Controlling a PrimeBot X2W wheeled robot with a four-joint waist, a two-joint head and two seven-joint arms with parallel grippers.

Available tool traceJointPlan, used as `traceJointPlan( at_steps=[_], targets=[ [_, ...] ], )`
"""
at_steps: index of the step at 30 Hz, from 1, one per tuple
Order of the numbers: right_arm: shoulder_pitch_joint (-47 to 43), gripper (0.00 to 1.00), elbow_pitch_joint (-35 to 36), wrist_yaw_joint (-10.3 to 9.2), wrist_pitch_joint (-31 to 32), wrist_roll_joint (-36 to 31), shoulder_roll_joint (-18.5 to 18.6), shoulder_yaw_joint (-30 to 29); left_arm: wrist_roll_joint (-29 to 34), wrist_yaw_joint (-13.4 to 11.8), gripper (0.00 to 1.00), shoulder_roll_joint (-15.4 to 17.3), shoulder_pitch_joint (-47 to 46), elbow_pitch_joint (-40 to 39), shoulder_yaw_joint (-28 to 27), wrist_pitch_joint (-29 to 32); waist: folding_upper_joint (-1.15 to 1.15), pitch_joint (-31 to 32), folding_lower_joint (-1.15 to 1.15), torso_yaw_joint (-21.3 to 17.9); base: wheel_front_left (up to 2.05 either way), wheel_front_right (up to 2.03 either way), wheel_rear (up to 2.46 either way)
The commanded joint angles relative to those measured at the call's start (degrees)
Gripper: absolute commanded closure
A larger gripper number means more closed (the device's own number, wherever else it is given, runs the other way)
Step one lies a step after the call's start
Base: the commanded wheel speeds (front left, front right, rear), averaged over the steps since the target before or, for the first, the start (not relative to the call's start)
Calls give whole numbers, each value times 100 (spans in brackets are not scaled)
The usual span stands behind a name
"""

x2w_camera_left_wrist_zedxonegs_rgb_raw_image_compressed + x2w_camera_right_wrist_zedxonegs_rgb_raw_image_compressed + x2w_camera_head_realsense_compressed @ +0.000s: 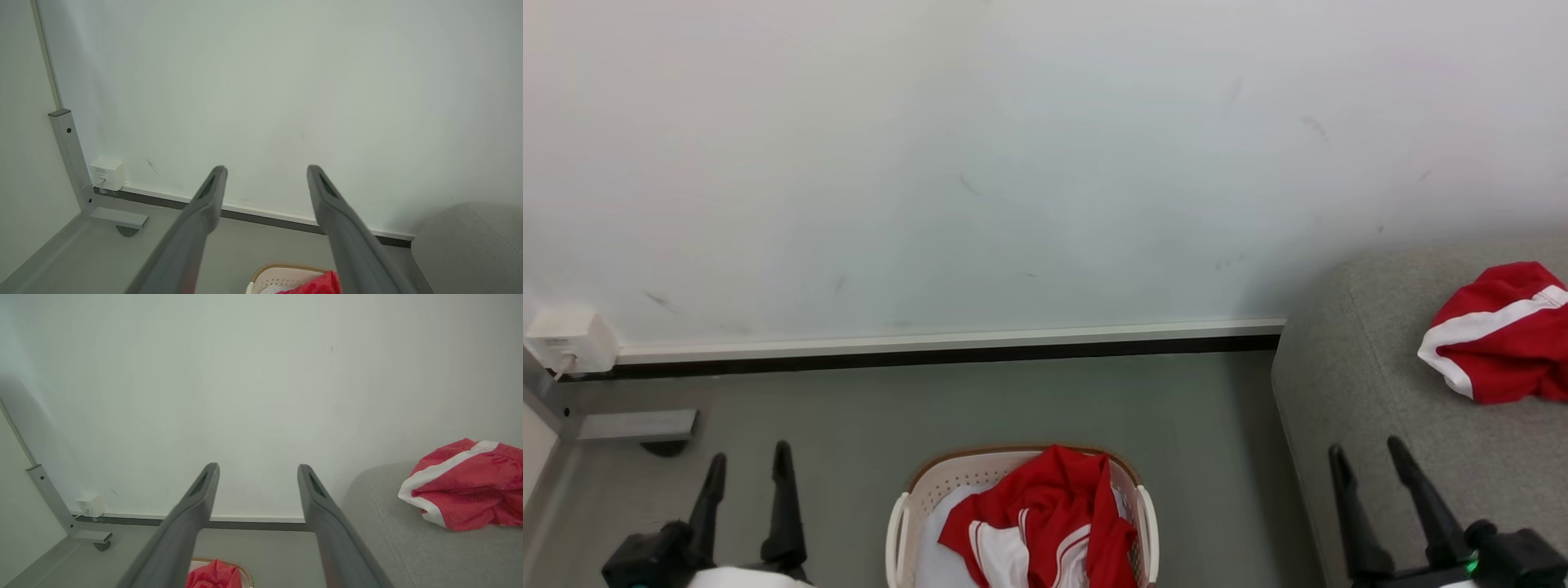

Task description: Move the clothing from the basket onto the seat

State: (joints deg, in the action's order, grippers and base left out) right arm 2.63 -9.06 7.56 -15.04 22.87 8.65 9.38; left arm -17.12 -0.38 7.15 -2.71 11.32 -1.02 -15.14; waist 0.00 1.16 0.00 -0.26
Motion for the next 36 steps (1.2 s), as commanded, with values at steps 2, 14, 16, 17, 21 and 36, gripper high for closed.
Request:
traceJointPlan(
  at_steps=[2,14,16,17,21,36],
  targets=[
    [-131,0,-96,-15,-17,-195,-93,49,246,132,0,-114,120,38,-161,0,0,-32,0,-51,0,0,0],
    [213,0,-351,-15,-19,-494,-304,-45,684,566,0,-372,16,249,-554,-1,0,-41,0,-117,0,0,0],
    [204,0,-364,-15,-19,-502,-294,-54,702,594,0,-383,-4,265,-585,-1,0,-40,0,-114,0,0,0],
    [214,0,-366,-15,-19,-503,-291,-57,713,605,0,-388,-9,271,-599,-1,0,-40,0,-113,0,0,0],
    [236,0,-368,-15,-20,-505,-285,-33,743,649,0,-404,-18,315,-650,-1,0,-40,0,-120,0,0,0],
    [276,0,-373,-15,-20,-455,-259,45,654,708,0,-417,-38,365,-633,-1,0,-49,0,-175,0,0,0]
  ],
)
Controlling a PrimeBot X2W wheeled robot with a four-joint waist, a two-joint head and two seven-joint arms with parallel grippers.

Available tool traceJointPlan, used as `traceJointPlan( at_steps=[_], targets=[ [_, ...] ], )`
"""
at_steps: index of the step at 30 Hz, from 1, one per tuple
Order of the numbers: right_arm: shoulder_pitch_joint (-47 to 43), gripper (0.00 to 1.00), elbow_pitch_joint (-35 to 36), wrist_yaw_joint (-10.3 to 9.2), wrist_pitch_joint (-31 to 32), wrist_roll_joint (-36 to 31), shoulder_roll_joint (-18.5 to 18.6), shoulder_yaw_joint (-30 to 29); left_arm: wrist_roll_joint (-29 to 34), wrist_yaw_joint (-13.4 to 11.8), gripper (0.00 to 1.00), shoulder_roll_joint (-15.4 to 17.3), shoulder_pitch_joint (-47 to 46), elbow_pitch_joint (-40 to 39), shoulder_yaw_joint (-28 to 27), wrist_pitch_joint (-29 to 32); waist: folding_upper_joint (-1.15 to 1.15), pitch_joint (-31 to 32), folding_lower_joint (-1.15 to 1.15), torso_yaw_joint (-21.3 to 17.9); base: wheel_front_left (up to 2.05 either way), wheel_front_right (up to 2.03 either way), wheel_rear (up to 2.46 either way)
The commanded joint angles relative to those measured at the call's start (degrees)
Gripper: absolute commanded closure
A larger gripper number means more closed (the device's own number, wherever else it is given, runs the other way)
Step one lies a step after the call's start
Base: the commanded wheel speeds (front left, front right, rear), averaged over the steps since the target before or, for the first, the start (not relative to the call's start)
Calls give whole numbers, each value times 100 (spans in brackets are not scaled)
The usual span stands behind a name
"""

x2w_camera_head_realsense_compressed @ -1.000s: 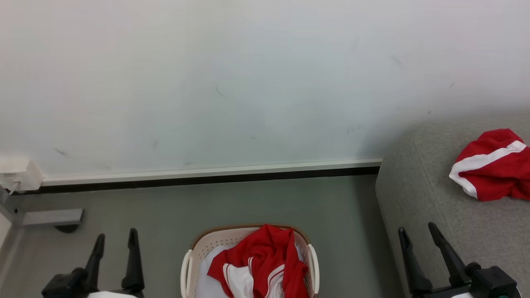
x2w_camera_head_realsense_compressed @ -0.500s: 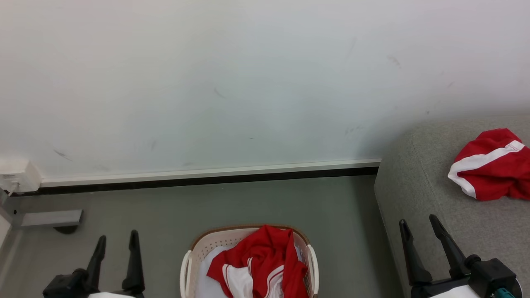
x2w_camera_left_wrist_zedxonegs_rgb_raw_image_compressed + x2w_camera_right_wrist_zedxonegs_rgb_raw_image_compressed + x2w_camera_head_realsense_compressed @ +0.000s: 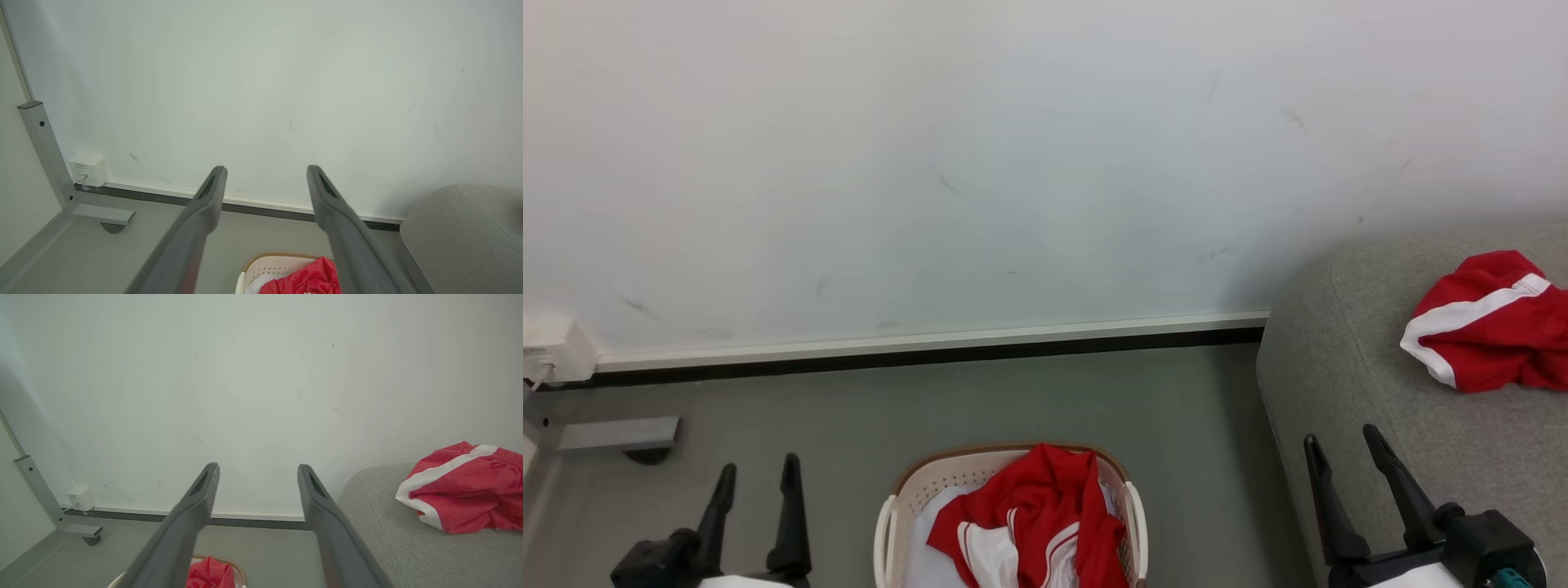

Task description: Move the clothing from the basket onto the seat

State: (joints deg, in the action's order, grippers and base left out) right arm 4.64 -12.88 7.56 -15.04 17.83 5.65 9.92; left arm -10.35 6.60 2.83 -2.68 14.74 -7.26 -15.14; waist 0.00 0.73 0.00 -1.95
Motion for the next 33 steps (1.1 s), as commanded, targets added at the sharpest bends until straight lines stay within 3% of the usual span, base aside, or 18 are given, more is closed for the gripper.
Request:
traceJointPlan(
  at_steps=[1,13,23,33],
  targets=[
    [88,0,14,-15,-20,52,44,-12,-24,12,0,14,-51,25,-5,-1,0,-12,0,-13,0,0,0],
    [301,0,132,-15,-20,28,10,-90,-55,34,0,15,-282,56,131,-1,0,-304,0,-176,0,0,0],
    [753,0,301,-15,-19,-78,-81,-188,50,80,0,33,-878,206,271,-1,0,-1040,0,-384,0,0,0],
    [1204,0,467,-15,-19,-181,-182,-261,-199,84,0,297,-1588,694,688,-1,0,-1821,0,-610,0,0,0]
  ],
)
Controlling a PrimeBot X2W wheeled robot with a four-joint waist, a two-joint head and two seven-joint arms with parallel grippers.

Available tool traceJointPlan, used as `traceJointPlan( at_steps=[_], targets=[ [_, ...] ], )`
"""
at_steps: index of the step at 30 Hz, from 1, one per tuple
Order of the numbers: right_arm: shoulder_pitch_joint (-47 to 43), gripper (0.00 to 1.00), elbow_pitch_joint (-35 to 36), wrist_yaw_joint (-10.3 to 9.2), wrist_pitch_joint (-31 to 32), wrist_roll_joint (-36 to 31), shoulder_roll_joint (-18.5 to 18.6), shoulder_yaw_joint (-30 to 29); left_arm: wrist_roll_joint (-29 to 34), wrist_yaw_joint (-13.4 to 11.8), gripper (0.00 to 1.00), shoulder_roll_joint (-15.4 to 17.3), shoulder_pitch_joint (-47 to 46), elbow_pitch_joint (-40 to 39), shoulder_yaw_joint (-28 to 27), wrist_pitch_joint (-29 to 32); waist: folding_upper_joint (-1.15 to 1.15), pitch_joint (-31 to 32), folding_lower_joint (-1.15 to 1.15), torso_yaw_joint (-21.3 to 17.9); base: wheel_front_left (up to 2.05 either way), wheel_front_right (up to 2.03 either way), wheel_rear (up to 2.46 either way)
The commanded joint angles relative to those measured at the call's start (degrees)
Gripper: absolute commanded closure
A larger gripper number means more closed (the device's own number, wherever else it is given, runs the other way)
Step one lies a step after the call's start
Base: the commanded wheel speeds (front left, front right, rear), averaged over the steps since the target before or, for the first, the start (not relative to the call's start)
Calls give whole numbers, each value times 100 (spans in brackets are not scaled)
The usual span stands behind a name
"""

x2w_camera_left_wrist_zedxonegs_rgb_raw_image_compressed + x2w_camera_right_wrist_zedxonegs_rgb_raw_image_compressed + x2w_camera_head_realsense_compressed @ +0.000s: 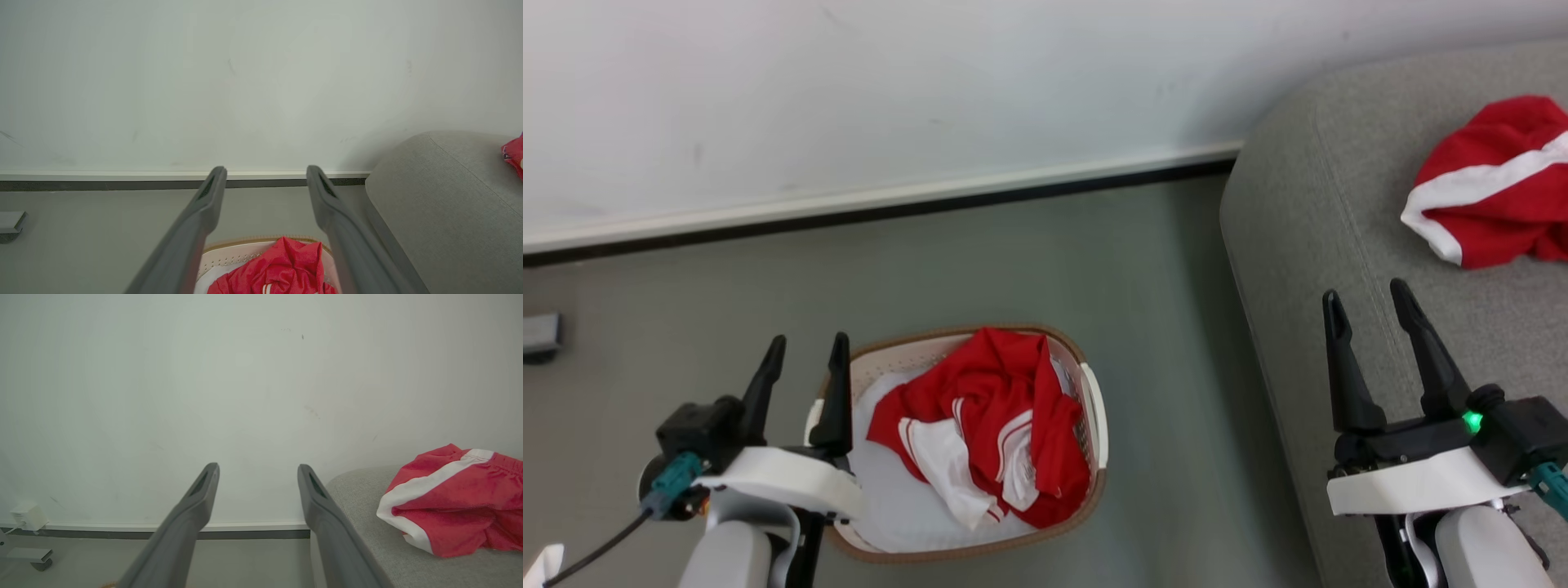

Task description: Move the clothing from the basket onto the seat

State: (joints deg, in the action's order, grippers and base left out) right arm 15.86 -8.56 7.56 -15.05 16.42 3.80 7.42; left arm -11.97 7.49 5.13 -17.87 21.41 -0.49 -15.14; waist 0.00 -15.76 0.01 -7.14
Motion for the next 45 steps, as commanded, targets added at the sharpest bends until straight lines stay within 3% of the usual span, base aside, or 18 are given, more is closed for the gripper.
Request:
traceJointPlan(
  at_steps=[1,7,24,35,45],
  targets=[
    [112,0,49,-15,-18,-46,-7,-23,-79,-5,0,96,-132,117,64,-1,0,-238,-1,-113,0,0,0],
    [351,0,153,-15,-18,-74,-60,-48,-310,-5,0,319,-571,717,451,-1,0,-654,-1,-279,0,0,0],
    [1035,0,691,-15,-18,251,-93,34,-1449,-7,0,1023,-2102,2745,2262,91,0,-2078,-1,-915,0,0,0],
    [1386,0,1328,-15,-18,476,-94,106,-2245,-6,0,1484,-2966,3433,3446,605,0,-2926,-1,-1329,0,0,0],
    [1494,0,1712,-15,-18,658,-94,234,-2576,-6,0,1777,-3659,3904,4197,893,0,-3401,-1,-1608,0,0,0]
  ],
)
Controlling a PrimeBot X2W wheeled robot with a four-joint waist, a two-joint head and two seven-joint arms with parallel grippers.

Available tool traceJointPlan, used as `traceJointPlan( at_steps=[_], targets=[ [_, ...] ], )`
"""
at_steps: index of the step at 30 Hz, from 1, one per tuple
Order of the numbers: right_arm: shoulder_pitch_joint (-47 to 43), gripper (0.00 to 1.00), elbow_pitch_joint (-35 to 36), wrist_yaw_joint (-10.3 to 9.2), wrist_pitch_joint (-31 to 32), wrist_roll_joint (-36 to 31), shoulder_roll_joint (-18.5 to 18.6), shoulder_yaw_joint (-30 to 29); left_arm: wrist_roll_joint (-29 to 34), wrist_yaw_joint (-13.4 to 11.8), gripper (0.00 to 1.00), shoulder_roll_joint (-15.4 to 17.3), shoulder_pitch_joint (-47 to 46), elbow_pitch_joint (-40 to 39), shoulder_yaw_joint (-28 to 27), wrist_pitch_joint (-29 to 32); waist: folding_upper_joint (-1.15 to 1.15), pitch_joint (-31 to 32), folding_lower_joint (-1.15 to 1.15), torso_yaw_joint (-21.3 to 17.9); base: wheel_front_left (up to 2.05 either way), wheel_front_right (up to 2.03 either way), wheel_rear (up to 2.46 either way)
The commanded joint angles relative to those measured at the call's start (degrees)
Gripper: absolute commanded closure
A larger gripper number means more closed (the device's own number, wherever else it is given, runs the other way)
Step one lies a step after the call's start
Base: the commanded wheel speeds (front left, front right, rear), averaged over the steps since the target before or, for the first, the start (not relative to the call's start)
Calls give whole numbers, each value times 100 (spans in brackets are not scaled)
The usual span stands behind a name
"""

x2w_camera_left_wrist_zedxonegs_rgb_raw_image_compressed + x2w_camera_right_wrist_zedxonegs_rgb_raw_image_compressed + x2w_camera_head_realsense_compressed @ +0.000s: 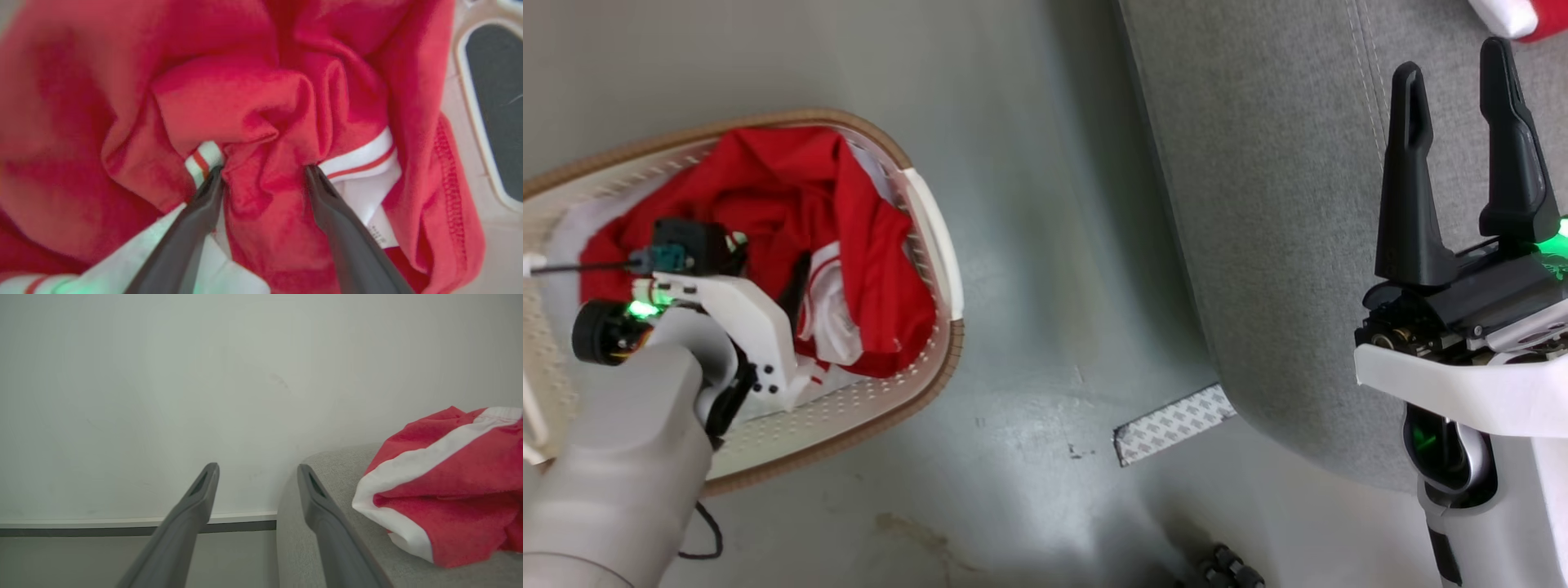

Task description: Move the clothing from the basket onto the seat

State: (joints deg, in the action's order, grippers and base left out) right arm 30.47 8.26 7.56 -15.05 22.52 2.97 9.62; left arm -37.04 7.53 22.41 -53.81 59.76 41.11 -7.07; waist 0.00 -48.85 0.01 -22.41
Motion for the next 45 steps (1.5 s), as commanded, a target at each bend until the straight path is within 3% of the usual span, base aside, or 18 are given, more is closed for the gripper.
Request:
traceJointPlan(
  at_steps=[1,6,8,9,19,35,39,45],
  targets=[
    [26,0,31,-15,-18,52,-11,19,-119,-11,0,51,-98,146,113,199,0,-108,-1,-95,0,0,0],
    [-5,0,23,-15,-18,110,-11,48,-256,-11,0,108,-234,351,429,533,0,-149,-1,-158,0,0,0],
    [-11,0,12,-15,-18,127,-11,50,-319,-11,93,130,-256,369,513,464,0,-147,-1,-176,0,0,0],
    [-13,0,3,-15,-18,125,-11,46,-352,-10,100,133,-263,363,552,423,0,-142,-1,-178,0,0,0],
    [-2,0,-194,-15,-18,-22,-9,22,-768,-11,100,35,-40,241,1012,-33,0,297,-1,12,0,0,0],
    [-555,0,-897,-15,-18,-611,-3,-194,-1449,-10,100,-584,837,-149,1626,-774,0,2472,-1,704,0,0,0],
    [-750,0,-1051,-15,-18,-736,-3,-245,-1508,-10,100,-645,1016,-392,1590,-809,0,3020,-1,915,0,0,0],
    [-1051,0,-1231,-15,-18,-687,118,-301,-1085,-10,100,-607,1374,-1040,1026,-806,0,3691,-1,1209,0,0,0]
  ],
)
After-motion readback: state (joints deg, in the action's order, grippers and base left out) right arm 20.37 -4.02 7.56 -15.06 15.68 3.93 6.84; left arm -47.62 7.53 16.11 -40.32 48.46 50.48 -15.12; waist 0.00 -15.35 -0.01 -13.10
